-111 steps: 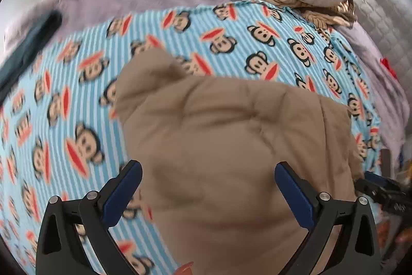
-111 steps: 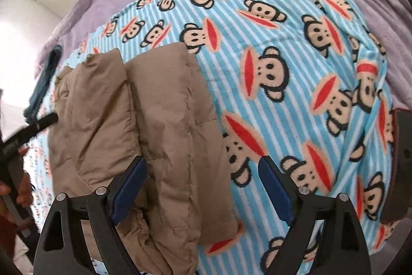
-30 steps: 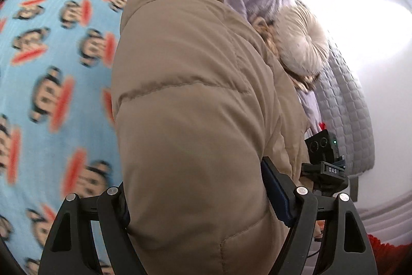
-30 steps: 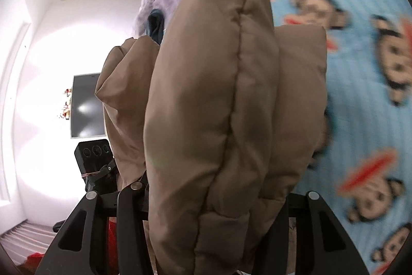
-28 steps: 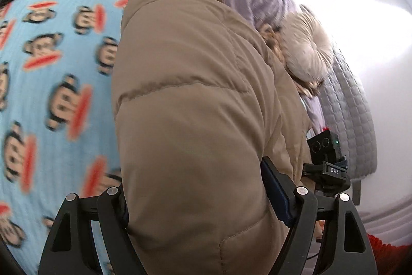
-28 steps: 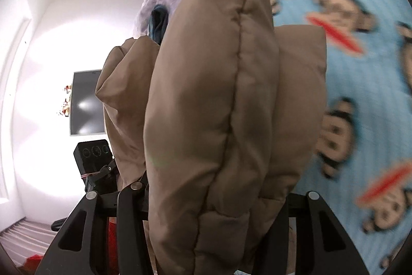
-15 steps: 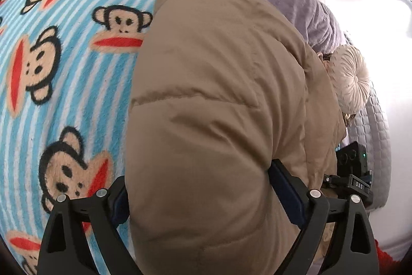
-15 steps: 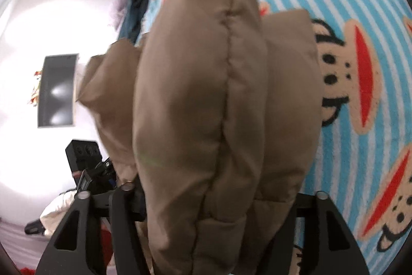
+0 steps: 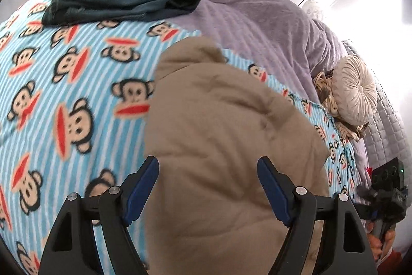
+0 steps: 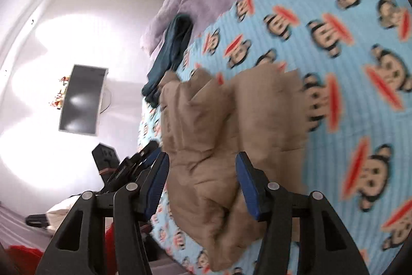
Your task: Fold large clothes
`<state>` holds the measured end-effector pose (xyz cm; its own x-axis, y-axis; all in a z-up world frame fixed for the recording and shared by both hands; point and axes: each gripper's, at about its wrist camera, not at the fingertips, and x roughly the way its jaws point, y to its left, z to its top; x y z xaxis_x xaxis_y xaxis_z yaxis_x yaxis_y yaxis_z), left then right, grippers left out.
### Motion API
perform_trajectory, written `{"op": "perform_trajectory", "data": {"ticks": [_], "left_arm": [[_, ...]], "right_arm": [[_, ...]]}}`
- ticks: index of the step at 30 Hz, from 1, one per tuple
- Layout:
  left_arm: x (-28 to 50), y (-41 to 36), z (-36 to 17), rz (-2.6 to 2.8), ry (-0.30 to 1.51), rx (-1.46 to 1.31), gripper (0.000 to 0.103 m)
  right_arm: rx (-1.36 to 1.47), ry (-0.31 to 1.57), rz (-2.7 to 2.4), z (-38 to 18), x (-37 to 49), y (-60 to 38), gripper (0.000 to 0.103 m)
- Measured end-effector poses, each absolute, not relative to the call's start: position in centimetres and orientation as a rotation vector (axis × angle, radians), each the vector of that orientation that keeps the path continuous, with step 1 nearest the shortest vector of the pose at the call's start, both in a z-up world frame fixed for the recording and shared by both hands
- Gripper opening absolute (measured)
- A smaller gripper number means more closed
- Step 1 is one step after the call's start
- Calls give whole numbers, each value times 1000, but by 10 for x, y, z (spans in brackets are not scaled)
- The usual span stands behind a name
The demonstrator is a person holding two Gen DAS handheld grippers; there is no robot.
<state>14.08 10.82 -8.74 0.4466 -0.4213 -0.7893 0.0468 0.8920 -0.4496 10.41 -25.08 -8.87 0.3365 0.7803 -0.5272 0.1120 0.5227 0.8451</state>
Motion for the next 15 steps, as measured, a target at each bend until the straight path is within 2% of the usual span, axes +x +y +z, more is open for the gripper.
{"op": "perform_trajectory", "data": {"ticks": [2, 4, 6, 11, 15], "left_arm": [[147, 89, -79, -316, 1059, -362, 80], [151, 62, -69, -353, 1030, -285, 80], [152, 42, -64, -374, 1017, -222, 80], [175, 4, -84, -315, 1049, -100, 80], [188, -20, -98, -292, 1078, -46, 80]], "right_arm": [[932, 1223, 539, -96, 105, -232, 58], [843, 1265, 534, -96, 98, -209, 52], [699, 1292, 516, -85, 82, -191, 37], [348, 1335, 472, -77, 40, -154, 28], [240, 1409, 385, -112, 18, -146, 26]]}}
